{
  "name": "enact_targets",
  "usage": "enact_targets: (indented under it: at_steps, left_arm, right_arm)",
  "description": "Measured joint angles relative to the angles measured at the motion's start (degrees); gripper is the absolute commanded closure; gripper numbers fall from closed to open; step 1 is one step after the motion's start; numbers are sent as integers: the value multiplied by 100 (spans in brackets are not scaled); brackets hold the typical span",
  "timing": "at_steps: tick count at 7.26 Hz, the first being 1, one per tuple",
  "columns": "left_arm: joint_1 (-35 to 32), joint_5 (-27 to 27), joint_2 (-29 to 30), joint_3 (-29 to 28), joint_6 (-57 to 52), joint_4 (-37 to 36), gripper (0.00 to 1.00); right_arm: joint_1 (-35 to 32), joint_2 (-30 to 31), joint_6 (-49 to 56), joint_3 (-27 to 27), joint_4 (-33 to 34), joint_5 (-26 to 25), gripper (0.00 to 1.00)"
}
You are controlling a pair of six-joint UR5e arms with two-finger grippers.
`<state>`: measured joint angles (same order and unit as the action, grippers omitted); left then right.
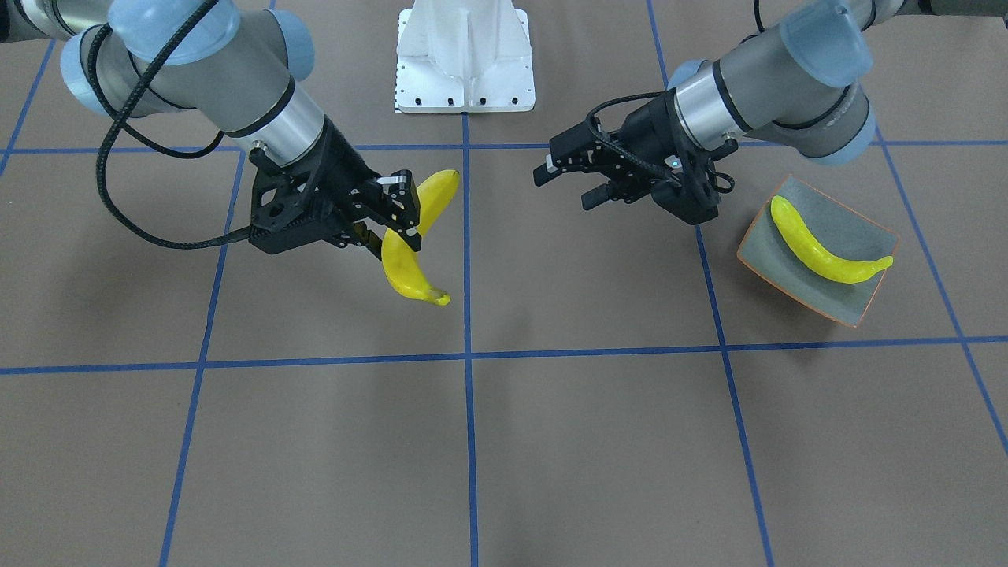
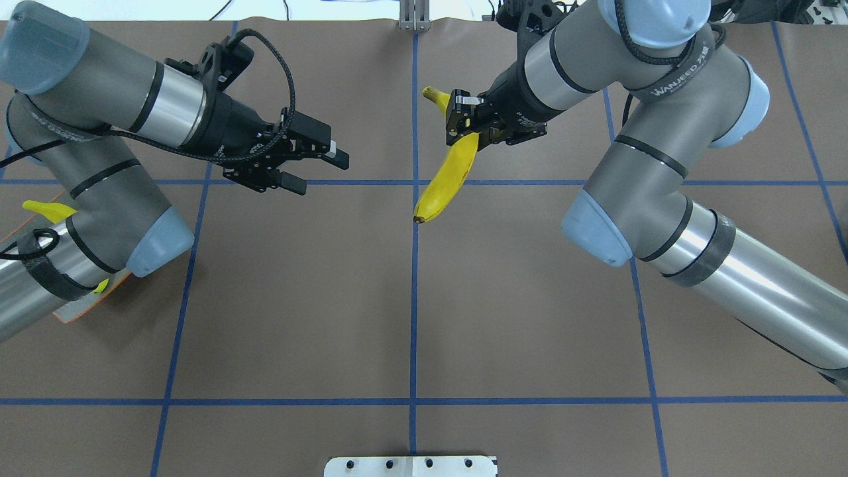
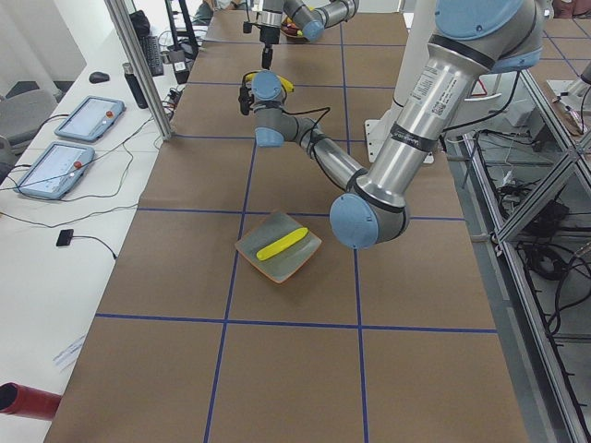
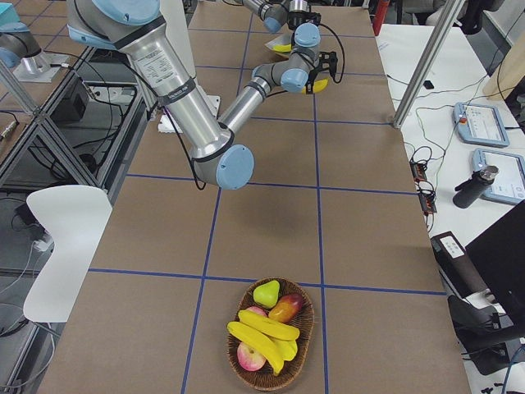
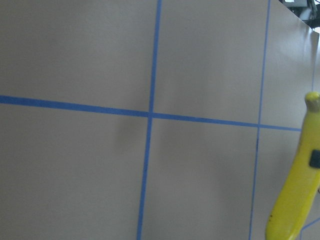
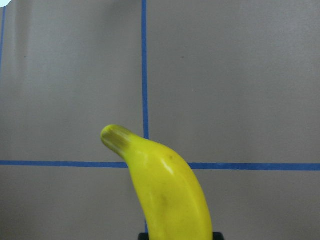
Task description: Transfer all bananas from basket to plate
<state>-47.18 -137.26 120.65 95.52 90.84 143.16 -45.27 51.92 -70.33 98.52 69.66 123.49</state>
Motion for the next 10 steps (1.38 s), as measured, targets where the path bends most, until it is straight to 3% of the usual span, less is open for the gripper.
enact_targets:
  at_steps: [10]
  left_arm:
    - [637,49,455,28,28,291,6]
  right_arm:
    - [300,-120,-266,-9,-1029,362,100]
